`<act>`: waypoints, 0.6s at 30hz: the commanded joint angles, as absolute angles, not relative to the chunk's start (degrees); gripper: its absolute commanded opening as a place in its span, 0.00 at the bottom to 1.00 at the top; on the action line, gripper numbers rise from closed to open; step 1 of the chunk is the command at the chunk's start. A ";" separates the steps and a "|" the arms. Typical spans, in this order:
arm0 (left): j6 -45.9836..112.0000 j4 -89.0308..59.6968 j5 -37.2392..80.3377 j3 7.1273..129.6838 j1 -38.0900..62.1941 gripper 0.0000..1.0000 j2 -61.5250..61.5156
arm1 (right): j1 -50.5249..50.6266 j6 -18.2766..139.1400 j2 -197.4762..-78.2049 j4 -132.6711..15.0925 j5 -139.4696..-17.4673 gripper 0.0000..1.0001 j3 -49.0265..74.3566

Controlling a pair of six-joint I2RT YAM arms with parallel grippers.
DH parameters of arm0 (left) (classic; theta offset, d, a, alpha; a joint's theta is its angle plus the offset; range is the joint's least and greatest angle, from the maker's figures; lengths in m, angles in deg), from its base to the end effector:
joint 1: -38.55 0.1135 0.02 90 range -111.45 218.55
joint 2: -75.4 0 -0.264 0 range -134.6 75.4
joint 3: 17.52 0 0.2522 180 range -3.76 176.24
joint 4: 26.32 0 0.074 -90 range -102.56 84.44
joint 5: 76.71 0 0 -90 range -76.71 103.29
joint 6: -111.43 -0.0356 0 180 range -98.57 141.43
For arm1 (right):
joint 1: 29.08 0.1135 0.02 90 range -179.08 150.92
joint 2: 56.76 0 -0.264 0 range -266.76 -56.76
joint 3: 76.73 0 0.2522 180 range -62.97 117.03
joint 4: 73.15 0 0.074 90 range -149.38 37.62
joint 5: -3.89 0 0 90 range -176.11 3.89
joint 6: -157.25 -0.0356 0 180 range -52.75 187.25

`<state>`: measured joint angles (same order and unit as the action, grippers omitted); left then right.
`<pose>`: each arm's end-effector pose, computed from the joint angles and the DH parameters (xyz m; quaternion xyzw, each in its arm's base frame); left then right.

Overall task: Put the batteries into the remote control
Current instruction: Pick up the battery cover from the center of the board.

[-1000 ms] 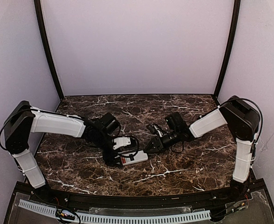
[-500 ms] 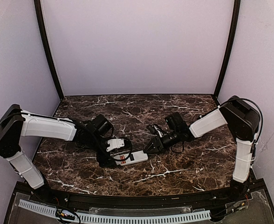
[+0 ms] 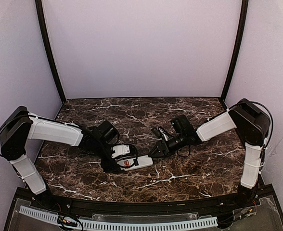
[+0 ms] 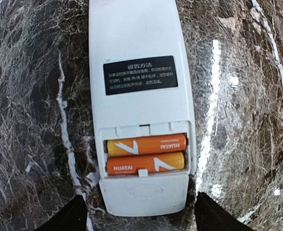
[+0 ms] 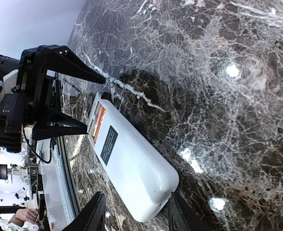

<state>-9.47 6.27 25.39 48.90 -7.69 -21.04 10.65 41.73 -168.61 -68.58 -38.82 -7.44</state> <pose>0.2146 -0.2349 0.1530 0.6219 0.7398 -0.1329 0.2197 0.2684 0.2571 0.1160 -0.2509 0.8280 0.4949 0.0807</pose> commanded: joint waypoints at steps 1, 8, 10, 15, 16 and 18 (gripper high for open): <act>-9.71 5.99 25.47 48.69 -7.33 0.75 -22.14 | 11.00 42.63 -167.33 -68.38 -39.17 0.43 -7.94; -9.73 7.04 26.03 49.98 -7.33 0.63 -23.51 | 10.94 42.61 -167.68 -68.44 -38.90 0.43 -7.78; -9.73 7.94 26.32 50.72 -7.28 0.59 -23.75 | 10.91 42.63 -167.67 -68.44 -38.76 0.43 -7.81; -9.71 10.46 26.81 52.45 -7.33 0.49 -23.96 | 10.95 42.55 -167.83 -68.44 -38.74 0.43 -7.68; -9.62 11.10 27.04 53.00 -7.33 0.47 -24.01 | 10.92 42.55 -167.91 -68.44 -38.69 0.43 -7.61; -9.53 12.33 27.47 53.89 -7.31 0.46 -24.02 | 10.93 42.54 -167.99 -68.52 -38.57 0.42 -7.65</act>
